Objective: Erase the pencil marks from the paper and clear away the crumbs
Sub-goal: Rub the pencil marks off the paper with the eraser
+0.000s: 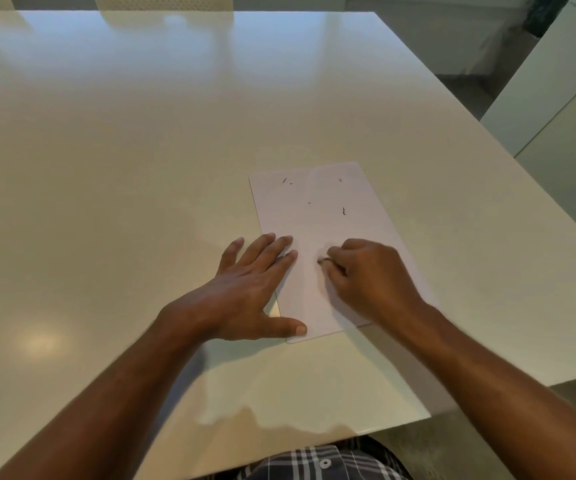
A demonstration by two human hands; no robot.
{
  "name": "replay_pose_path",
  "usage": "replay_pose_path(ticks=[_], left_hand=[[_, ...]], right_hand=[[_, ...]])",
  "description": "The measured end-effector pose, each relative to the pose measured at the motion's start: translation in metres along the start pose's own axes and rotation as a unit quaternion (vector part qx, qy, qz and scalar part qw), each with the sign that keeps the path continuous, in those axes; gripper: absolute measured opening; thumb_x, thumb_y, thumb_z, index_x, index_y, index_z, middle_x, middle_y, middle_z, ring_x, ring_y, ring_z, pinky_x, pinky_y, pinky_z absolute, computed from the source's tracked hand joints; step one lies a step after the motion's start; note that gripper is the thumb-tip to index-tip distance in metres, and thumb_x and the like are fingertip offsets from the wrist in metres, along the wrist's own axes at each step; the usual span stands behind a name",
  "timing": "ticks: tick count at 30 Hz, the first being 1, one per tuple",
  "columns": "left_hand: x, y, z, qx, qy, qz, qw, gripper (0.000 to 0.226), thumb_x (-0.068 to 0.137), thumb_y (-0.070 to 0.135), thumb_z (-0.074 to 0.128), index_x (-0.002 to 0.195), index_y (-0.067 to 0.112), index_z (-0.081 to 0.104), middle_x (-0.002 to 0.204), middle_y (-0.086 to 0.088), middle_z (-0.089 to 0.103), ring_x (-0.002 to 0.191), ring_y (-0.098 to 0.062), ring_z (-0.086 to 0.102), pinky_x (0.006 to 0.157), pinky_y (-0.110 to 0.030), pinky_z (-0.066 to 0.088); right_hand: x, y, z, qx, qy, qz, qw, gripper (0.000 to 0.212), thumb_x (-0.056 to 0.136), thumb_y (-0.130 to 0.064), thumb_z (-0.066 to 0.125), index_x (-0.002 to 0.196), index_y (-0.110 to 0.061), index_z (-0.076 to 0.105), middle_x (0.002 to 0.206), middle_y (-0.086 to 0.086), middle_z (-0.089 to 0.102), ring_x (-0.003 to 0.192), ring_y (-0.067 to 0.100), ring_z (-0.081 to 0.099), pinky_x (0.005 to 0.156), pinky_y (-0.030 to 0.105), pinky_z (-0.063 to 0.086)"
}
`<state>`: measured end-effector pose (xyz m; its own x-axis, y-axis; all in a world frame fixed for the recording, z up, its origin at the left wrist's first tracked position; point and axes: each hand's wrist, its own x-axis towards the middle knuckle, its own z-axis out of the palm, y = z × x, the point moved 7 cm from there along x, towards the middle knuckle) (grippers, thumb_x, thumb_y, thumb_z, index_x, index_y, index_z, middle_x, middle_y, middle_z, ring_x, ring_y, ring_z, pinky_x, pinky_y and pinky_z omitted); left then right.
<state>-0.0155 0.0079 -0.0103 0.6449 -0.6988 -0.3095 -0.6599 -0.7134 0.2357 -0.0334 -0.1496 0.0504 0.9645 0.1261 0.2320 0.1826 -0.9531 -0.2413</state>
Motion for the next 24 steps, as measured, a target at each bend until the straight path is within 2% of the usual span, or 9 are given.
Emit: replay_pose_path(ticks=[2, 6, 11, 13, 16, 18, 21, 24], left_hand=[[0.000, 0.000, -0.001, -0.005, 0.003, 0.001, 1.000, 0.112, 0.080, 0.089, 0.032, 0.158, 0.024, -0.015, 0.160, 0.010, -0.035, 0.140, -0.006, -0.042, 0.120, -0.047, -0.019], [0.000, 0.000, 0.001, -0.004, -0.005, 0.002, 1.000, 0.111, 0.082, 0.085, 0.037, 0.157, 0.024, -0.016, 0.159, 0.010, -0.036, 0.139, -0.006, -0.042, 0.119, -0.047, -0.019], [0.002, -0.001, 0.001, -0.004, -0.004, -0.003, 1.000, 0.112, 0.079, 0.091, 0.031, 0.157, 0.026, -0.016, 0.159, 0.011, -0.037, 0.138, -0.005, -0.044, 0.119, -0.047, -0.020], [0.001, 0.000, 0.001, -0.004, -0.003, 0.000, 1.000, 0.111, 0.080, 0.089, 0.031, 0.157, 0.025, -0.016, 0.159, 0.011, -0.036, 0.139, -0.006, -0.043, 0.119, -0.047, -0.019], [0.001, 0.001, -0.001, -0.009, 0.004, 0.005, 1.000, 0.109, 0.083, 0.084, 0.037, 0.158, 0.024, -0.014, 0.161, 0.009, -0.033, 0.140, -0.006, -0.041, 0.120, -0.047, -0.019], [0.001, 0.001, -0.001, -0.010, 0.006, 0.004, 1.000, 0.109, 0.082, 0.086, 0.036, 0.158, 0.024, -0.014, 0.161, 0.009, -0.033, 0.140, -0.006, -0.041, 0.120, -0.047, -0.019], [0.001, 0.000, 0.000, -0.007, 0.001, -0.001, 1.000, 0.112, 0.079, 0.090, 0.031, 0.157, 0.025, -0.016, 0.159, 0.011, -0.036, 0.139, -0.005, -0.043, 0.120, -0.048, -0.019], [0.000, 0.000, 0.000, -0.008, -0.004, -0.001, 1.000, 0.112, 0.080, 0.089, 0.031, 0.157, 0.025, -0.017, 0.159, 0.011, -0.037, 0.138, -0.005, -0.044, 0.119, -0.047, -0.019]], right_hand=[[-0.006, -0.009, 0.001, 0.001, 0.002, -0.009, 1.000, 0.028, 0.091, -0.029, 0.054, 0.074, -0.013, 0.071, 0.063, 0.000, 0.056, 0.056, 0.026, 0.057, 0.051, 0.032, 0.047], [-0.031, -0.059, 0.010, 0.082, -0.105, -0.108, 0.985, 0.026, 0.093, -0.029, 0.055, 0.073, -0.019, 0.069, 0.063, -0.005, 0.054, 0.055, 0.015, 0.051, 0.053, 0.029, 0.042], [0.015, -0.001, 0.002, -0.010, 0.003, 0.001, 1.000, 0.028, 0.094, -0.029, 0.055, 0.079, -0.014, 0.073, 0.066, -0.001, 0.058, 0.059, 0.023, 0.057, 0.055, 0.032, 0.047], [0.005, -0.020, 0.003, 0.005, 0.000, -0.027, 1.000, 0.023, 0.090, -0.023, 0.060, 0.074, -0.012, 0.070, 0.063, 0.001, 0.056, 0.055, 0.025, 0.056, 0.052, 0.032, 0.046], [-0.023, -0.060, 0.012, 0.062, -0.079, -0.101, 0.990, 0.023, 0.092, -0.024, 0.058, 0.074, -0.016, 0.070, 0.062, -0.003, 0.056, 0.054, 0.018, 0.052, 0.051, 0.029, 0.043], [-0.010, -0.047, 0.012, 0.047, -0.066, -0.085, 0.993, 0.027, 0.093, -0.030, 0.054, 0.077, -0.018, 0.072, 0.065, -0.003, 0.058, 0.059, 0.021, 0.057, 0.054, 0.031, 0.045], [0.018, 0.001, 0.004, -0.010, -0.005, 0.002, 1.000, 0.028, 0.094, -0.032, 0.054, 0.081, -0.016, 0.074, 0.066, -0.004, 0.055, 0.059, 0.021, 0.056, 0.056, 0.031, 0.048], [0.003, -0.019, 0.003, 0.015, -0.005, -0.014, 1.000, 0.026, 0.092, -0.026, 0.057, 0.071, -0.015, 0.067, 0.061, -0.004, 0.048, 0.053, 0.021, 0.050, 0.052, 0.030, 0.043]])
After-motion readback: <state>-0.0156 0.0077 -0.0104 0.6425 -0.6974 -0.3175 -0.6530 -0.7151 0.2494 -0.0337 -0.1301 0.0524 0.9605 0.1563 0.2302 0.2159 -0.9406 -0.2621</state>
